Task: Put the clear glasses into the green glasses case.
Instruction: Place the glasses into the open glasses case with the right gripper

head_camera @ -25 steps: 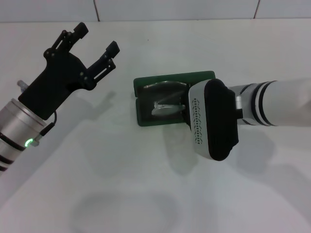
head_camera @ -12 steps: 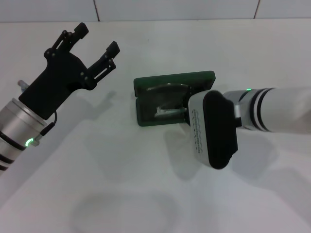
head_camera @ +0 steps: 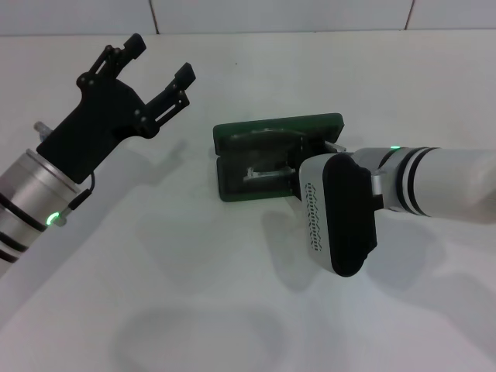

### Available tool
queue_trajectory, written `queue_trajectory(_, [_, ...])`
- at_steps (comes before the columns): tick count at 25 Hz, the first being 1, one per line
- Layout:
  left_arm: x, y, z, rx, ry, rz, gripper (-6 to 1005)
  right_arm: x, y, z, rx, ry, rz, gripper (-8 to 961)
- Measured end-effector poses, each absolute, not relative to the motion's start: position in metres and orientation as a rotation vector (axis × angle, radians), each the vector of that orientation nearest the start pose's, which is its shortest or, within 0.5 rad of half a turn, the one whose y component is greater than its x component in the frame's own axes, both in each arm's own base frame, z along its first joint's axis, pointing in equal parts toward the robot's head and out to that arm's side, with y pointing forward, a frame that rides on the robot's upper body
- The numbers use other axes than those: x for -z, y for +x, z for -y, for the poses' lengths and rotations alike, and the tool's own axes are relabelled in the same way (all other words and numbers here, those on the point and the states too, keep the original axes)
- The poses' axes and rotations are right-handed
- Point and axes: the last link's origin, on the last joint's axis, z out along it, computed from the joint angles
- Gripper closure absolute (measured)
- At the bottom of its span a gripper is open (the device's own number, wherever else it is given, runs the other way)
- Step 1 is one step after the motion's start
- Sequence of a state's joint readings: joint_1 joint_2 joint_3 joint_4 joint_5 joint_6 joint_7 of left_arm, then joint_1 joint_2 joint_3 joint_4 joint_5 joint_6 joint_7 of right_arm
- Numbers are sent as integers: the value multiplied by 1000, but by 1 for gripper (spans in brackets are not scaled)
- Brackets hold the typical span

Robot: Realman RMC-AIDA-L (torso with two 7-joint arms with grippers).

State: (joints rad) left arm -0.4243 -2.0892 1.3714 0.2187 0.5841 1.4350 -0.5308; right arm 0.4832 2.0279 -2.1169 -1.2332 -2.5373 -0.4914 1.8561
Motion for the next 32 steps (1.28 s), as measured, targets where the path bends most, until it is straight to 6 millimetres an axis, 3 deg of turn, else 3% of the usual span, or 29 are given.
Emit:
queue_trajectory(12, [25, -262, -321, 1087, -2022, 308, 147, 114, 155, -348, 318, -2442, 727, 804])
queue_trajectory(28, [27, -259, -324, 1082, -2030, 309, 146, 116, 159, -343, 319, -2466, 696, 767])
queue_trajectory(32, [28, -258, -324, 1084, -2032, 309, 146, 114, 159, -342, 294, -2448, 681, 714])
